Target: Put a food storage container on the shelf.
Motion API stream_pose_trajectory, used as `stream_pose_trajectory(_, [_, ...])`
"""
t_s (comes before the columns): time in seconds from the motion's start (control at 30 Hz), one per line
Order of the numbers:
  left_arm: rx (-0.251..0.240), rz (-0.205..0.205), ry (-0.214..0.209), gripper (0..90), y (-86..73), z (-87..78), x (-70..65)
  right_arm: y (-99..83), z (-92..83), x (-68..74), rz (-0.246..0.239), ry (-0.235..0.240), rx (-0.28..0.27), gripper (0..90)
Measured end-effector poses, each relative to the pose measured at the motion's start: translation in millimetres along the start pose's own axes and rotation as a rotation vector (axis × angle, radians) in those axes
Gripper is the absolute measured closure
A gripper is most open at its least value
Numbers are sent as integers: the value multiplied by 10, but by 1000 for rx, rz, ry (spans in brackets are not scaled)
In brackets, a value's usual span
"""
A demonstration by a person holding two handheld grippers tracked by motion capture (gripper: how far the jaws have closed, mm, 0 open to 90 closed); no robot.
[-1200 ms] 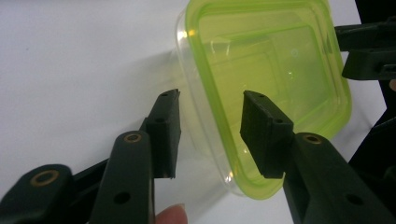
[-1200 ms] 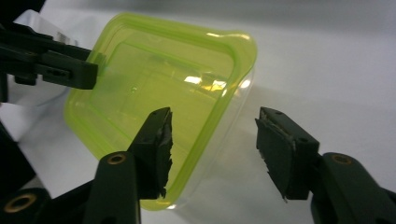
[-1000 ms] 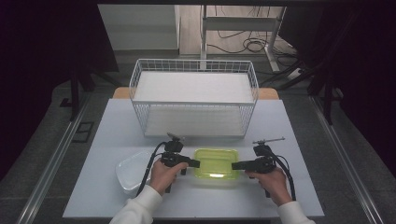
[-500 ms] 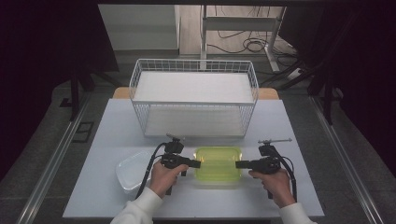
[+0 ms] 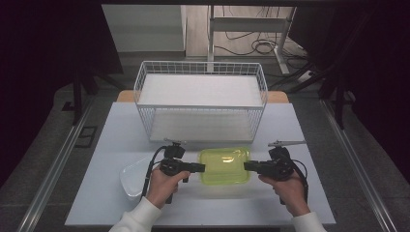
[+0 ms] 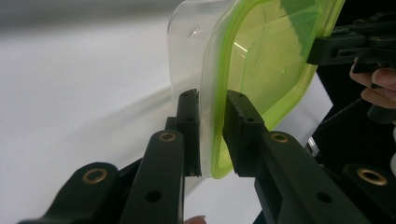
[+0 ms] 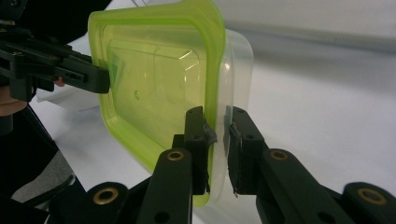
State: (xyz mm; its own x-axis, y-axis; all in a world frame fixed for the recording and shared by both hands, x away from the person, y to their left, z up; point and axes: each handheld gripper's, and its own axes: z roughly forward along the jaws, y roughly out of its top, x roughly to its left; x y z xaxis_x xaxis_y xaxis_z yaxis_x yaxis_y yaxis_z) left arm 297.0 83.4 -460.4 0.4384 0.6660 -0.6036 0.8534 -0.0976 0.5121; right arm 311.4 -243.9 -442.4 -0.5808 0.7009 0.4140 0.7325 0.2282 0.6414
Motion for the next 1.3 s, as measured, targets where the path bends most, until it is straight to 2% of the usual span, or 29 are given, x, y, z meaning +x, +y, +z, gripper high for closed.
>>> stream_pose_trajectory(0.13, [-30, 19, -12, 777, 10, -112, -42, 33, -52, 61, -34, 5, -27, 791])
stream_pose_trajectory(0.23, [-51, 51, 4, 777, 24, -207, -92, 62, -76, 129, -66, 7, -44, 790])
stream_pose_trajectory(0.5, [-88, 101, 8, 777, 55, -398, -148, 127, -115, 228, -107, 19, -81, 789])
stream_pose_trajectory(0.83, [-154, 143, 20, 773, 171, -743, -200, 356, -137, 447, -176, 27, -125, 787])
stream_pose_trajectory(0.97, [-183, 167, 22, 773, 237, -895, -232, 514, -185, 574, -220, 23, -149, 787])
stream_pose_trajectory(1.2, [-206, 178, 21, 771, 340, -1031, -255, 655, -202, 652, -256, 23, -168, 785])
stream_pose_trajectory(1.3, [-216, 200, 33, 770, 415, -1090, -264, 723, -194, 675, -268, 21, -172, 782])
